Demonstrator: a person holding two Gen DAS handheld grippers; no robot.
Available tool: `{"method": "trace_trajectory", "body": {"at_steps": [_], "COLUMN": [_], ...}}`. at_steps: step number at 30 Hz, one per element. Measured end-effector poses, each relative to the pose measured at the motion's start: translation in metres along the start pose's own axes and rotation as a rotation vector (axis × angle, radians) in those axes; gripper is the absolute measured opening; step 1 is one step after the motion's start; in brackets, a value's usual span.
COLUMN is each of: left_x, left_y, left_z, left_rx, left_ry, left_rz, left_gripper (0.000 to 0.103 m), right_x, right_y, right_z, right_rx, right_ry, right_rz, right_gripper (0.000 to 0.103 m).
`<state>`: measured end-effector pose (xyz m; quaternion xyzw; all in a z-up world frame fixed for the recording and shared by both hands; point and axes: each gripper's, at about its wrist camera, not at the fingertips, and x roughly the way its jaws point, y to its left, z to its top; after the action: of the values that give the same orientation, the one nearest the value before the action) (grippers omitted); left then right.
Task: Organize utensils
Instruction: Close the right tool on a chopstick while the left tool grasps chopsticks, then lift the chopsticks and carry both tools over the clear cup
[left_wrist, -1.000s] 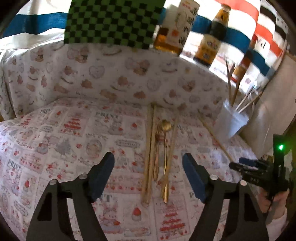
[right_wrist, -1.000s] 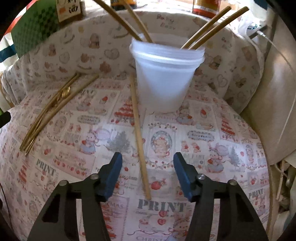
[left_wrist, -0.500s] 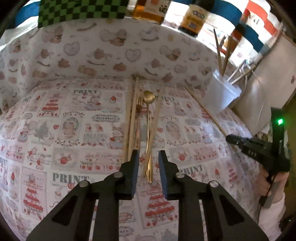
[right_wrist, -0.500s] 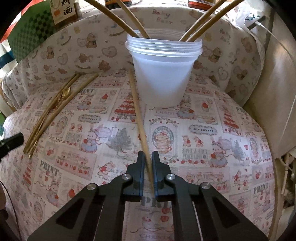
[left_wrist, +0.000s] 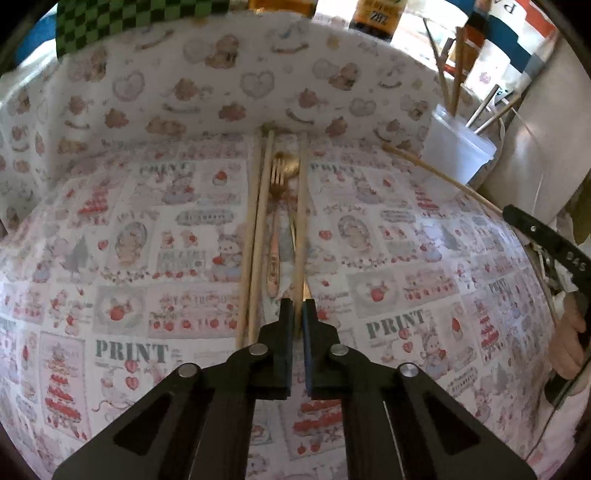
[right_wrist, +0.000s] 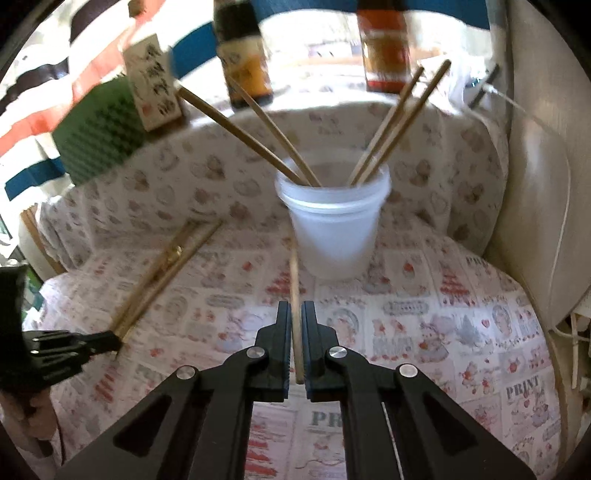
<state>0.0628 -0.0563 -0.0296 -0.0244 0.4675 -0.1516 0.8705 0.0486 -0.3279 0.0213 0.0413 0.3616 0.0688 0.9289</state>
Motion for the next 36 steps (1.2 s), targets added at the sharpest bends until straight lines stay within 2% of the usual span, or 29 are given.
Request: {"method": "trace_trajectory", "body": {"at_steps": [2, 4, 9, 11, 15, 19, 22, 24, 25, 26, 28, 32, 36], "left_x": [-0.012, -0.033, -0.081, -0.095, -0.111, -0.132, -0.147, -0.153, -0.154, -0.155, -0.156, -0.155, -0.153], "left_y": [-0.003, -0.004, 0.004, 0.01, 0.017, 0.018, 0.019, 0.02, 0.021, 0.022, 0.027, 0.03, 0.026], "left_z": [0.0, 0.001, -0.001, -0.002, -0.005, -0.012, -0.019, -0.022, -0.022, -0.022, -0.021, -0.021, -0.022], "left_rx": [0.01, 0.002, -0.023, -0.042, -0.057, -0.058, -0.057, -0.064, -0.068, -0.075, -0.091, -0.098, -0.075], "left_ry": [-0.075, -0.191, -0.469, -0.535, -0.625, -0.727, -0.795, -0.82, -0.824, -0.828, -0.826, -0.816, -0.813], "left_rz": [0.0, 0.014, 0.059, 0.038, 0.013, -0.001, 0.001, -0.002, -0.001, -0.001, -0.008, -0.019, -0.015], "left_gripper": [0.004, 0.004, 0.003, 0.003, 0.003, 0.003, 0.003, 0.003, 0.003, 0.003, 0.003, 0.003, 0.003], "right_x": [-0.011, -0.023, -0.056, -0.066, -0.075, -0.063, -0.036, -0.019, -0.012, -0.006, 0.006, 0.019, 0.046], "right_y": [0.006, 0.01, 0.024, 0.029, 0.025, 0.022, 0.017, 0.016, 0.015, 0.015, 0.016, 0.016, 0.027], "right_z": [0.0, 0.0, -0.002, -0.004, -0.005, -0.003, -0.001, -0.003, -0.004, -0.005, -0.008, -0.009, 0.003], "right_rx": [-0.02, -0.041, -0.093, -0.102, -0.079, -0.078, -0.05, -0.044, -0.043, -0.041, -0.043, -0.035, -0.06], "right_ry": [-0.05, -0.114, -0.244, -0.287, -0.312, -0.249, -0.122, -0.047, -0.019, -0.003, 0.043, 0.077, 0.217], "right_rz": [0.009, 0.024, 0.137, 0.147, 0.171, 0.147, 0.125, 0.118, 0.115, 0.109, 0.098, 0.099, 0.17], "right_gripper": [0.006, 0.006, 0.005, 0.005, 0.005, 0.005, 0.007, 0.015, 0.023, 0.025, 0.025, 0.025, 0.025]}}
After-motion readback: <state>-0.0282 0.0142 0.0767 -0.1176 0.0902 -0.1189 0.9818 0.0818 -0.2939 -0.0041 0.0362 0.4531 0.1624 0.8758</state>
